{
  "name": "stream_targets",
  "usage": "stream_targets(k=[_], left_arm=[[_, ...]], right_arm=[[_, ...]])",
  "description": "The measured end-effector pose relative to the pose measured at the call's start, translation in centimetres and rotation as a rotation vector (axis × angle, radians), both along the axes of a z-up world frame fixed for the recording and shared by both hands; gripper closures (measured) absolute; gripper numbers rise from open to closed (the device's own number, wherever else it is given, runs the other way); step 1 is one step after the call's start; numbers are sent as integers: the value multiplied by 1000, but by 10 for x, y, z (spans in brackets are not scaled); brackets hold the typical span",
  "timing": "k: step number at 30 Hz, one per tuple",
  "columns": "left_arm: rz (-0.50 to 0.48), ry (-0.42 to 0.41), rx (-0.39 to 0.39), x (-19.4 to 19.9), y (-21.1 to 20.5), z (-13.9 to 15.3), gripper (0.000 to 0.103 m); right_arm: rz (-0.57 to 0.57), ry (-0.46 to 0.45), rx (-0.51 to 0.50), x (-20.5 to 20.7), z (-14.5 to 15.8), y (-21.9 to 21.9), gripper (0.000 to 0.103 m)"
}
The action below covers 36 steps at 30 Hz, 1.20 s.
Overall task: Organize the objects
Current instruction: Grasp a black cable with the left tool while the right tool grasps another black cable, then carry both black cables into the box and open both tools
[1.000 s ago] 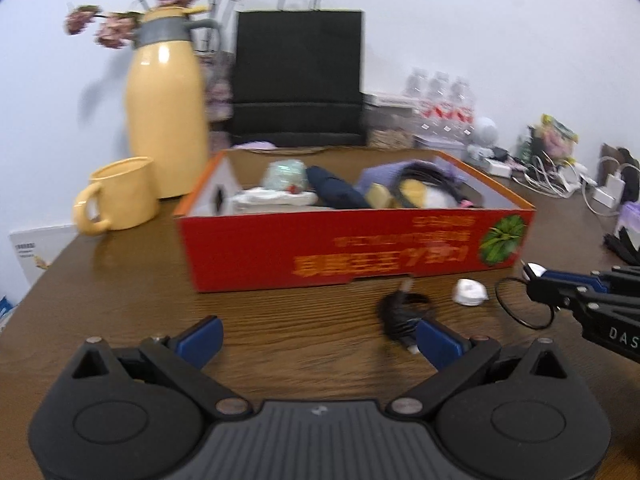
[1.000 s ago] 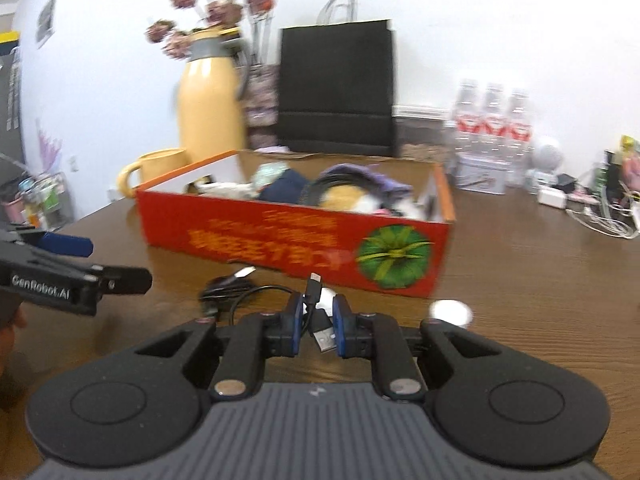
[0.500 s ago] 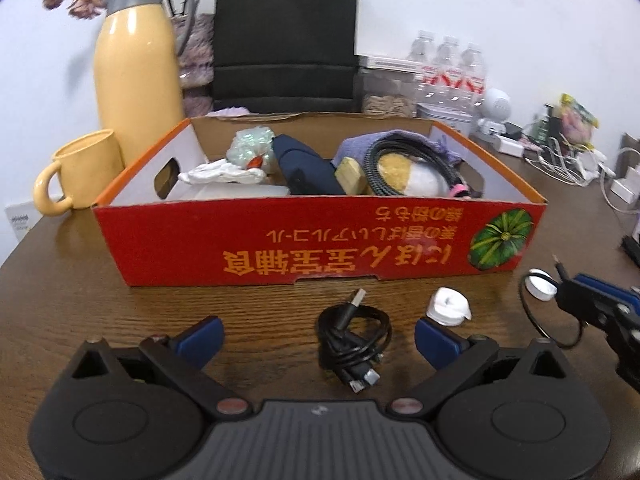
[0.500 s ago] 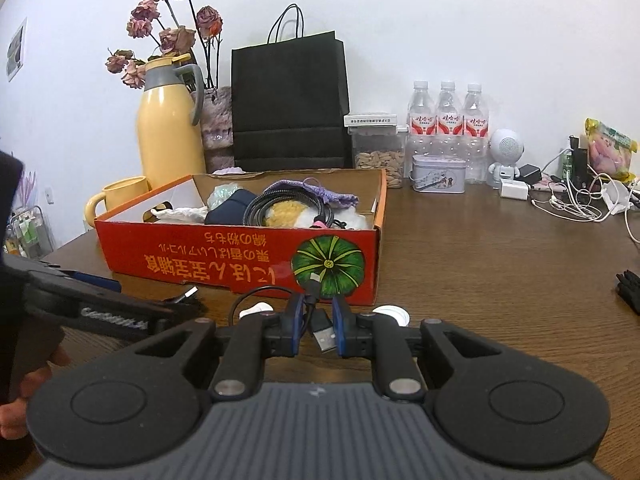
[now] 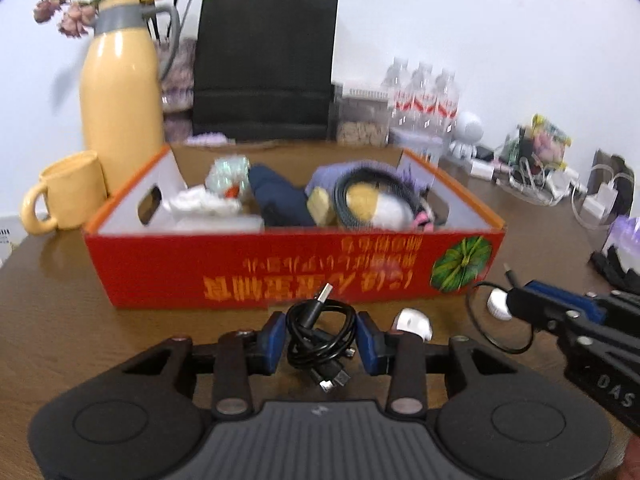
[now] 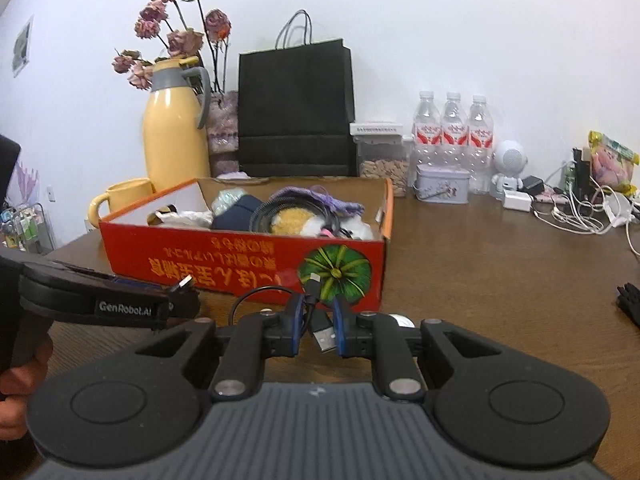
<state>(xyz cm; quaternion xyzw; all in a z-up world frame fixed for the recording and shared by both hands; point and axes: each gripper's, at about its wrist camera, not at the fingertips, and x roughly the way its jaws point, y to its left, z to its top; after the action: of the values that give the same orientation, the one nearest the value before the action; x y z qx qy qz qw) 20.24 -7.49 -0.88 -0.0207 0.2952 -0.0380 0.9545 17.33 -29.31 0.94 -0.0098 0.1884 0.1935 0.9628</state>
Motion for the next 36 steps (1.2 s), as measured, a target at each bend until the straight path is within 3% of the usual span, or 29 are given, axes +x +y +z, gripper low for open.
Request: stream_targets(k=[9,18,26,36], left_arm=[[39,-97,-11,9,18,38,67],[90,-150,-10,43,43,58,67],[123,-141,-38,87,68,51,67],[130,-144,-2,128,71,44,67]], right_arm=[[31,-78,-11,15,31,25,87],[59,-141,-40,50,51,67,87],[76,-147,-79,93,45,104,87],[70,-141,-96,134,34,115,87]])
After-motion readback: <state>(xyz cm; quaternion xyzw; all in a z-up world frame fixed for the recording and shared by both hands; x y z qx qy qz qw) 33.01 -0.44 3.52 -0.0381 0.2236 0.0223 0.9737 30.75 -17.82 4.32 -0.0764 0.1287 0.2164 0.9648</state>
